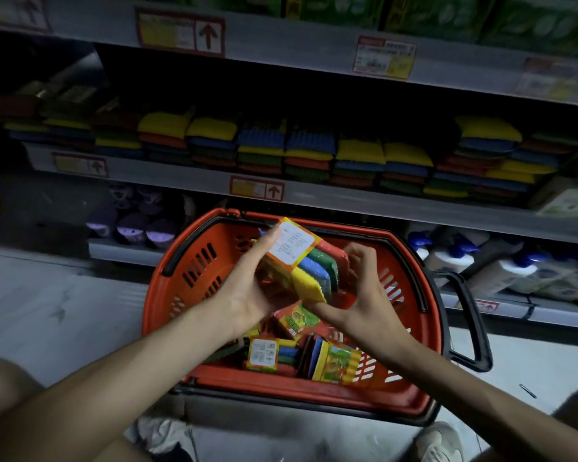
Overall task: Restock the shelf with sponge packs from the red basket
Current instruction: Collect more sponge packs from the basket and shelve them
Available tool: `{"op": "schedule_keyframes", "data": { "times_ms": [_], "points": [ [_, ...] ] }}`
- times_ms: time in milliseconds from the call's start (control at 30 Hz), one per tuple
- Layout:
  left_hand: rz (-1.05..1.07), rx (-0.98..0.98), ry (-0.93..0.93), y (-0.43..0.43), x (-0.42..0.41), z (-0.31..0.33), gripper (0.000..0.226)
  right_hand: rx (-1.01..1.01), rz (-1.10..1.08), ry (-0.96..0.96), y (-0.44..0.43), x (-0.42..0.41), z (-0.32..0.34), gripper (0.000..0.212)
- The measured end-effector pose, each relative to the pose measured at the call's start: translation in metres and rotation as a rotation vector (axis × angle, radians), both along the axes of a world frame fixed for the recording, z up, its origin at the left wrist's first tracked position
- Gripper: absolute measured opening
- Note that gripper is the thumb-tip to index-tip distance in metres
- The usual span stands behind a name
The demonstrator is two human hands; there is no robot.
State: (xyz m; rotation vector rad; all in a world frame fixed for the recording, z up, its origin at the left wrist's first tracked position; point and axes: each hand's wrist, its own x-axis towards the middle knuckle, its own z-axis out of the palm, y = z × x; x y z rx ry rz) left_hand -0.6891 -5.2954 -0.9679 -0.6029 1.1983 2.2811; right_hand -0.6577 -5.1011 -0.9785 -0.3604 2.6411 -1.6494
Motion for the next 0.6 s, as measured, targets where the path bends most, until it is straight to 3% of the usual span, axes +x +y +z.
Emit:
{"op": "schedule_keyframes", "data": {
  "times_ms": [200,433,500,600],
  "points": [
    [0.162,0.000,-0.071,0.005,-0.004,0.004,0.044,0.072,0.040,-0.026,-0.010,-0.010,-0.006,0.082],
    [0.182,-0.125,-0.097,-0.011,-0.016,-0.003,0.042,0.039,0.077,-0.165,-0.027,-0.027,-0.017,0.085],
    [0.199,-0.203,-0.089,-0.021,-0.023,-0.010,0.052,0.003,0.084,-0.245,-0.028,-0.036,-0.021,0.084],
    [0.203,-0.337,-0.064,-0.036,-0.028,-0.022,0.084,-0.032,0.088,-0.378,-0.027,-0.044,-0.033,0.072]
  ]
}}
